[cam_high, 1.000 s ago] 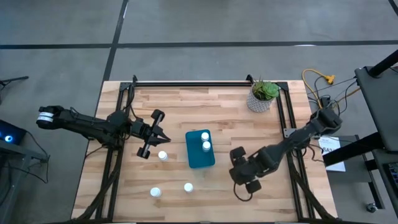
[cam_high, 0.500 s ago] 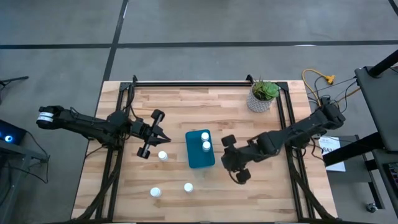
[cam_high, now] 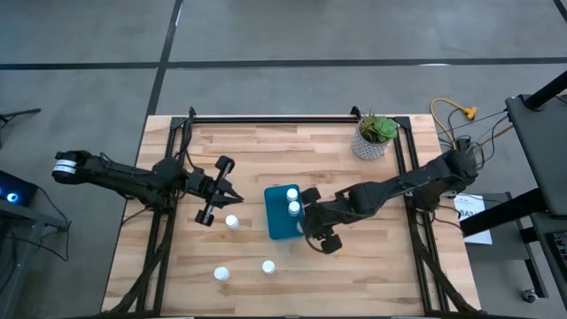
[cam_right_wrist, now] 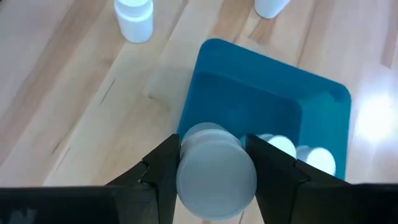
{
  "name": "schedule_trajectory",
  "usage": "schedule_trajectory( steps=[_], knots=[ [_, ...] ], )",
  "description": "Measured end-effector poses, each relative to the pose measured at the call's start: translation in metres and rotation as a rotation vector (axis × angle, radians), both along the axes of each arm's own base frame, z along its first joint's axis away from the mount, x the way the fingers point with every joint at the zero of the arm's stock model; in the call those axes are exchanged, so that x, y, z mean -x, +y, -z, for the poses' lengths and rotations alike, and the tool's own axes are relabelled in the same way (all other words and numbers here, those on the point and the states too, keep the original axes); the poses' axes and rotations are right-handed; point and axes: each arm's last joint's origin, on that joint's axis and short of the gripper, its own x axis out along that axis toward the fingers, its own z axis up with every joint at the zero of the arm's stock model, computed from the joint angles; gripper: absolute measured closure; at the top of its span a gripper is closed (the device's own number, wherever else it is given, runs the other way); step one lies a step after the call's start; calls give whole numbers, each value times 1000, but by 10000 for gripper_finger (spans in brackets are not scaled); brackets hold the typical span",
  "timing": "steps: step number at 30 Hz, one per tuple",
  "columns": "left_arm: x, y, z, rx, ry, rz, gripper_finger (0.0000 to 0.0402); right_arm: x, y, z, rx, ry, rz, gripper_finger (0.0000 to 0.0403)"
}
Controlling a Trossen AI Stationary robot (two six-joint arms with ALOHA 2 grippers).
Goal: Pick and place pill bottles into a basket
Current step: Put the white pill bottle into the blue bin
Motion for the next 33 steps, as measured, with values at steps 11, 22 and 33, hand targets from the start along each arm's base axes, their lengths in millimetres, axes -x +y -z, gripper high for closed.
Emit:
schedule_trajectory(
  steps=[11, 22, 33],
  knots=[
    [0, 0, 0, -1, -1, 0, 402, -28, -5, 23, 26, 51, -33, 252],
    [0, 0, 0, -1, -1, -1, 402, -51, -20, 51, -5, 112, -49, 252],
    [0, 0, 0, -1, 0, -1, 402, -59, -33, 72, -39, 175, -59, 252]
  ],
)
